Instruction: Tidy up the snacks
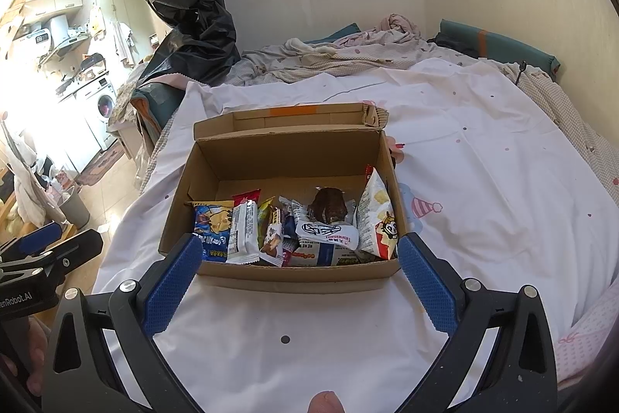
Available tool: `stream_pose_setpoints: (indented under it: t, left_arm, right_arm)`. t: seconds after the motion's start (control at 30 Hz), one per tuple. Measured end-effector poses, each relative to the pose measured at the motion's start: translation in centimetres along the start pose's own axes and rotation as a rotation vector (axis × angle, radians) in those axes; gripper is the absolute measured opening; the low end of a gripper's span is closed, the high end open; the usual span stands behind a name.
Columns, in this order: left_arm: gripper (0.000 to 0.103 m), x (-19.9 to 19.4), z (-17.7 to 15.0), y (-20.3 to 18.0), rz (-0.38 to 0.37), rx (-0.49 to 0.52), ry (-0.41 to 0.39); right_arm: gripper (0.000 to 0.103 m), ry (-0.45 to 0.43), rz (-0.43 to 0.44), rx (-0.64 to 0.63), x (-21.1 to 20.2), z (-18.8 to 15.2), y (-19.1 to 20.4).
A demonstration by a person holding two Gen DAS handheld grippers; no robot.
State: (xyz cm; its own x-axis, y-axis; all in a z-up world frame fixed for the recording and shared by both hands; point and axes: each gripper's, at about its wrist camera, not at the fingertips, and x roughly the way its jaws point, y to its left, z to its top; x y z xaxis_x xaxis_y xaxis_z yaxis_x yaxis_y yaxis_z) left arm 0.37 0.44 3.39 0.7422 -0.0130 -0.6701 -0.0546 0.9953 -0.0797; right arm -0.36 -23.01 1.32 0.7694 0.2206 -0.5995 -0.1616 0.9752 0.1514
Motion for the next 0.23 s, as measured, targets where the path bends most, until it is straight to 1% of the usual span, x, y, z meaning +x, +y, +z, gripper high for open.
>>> stream_pose_setpoints:
  t: [0.23]
  left_arm:
    - [0.103,0.05,-0.12,-0.04,-0.003,0.001,-0.001]
  right_arm:
    - [0.103,0.0,0.0,0.0,-0.02,0.02,-0.02]
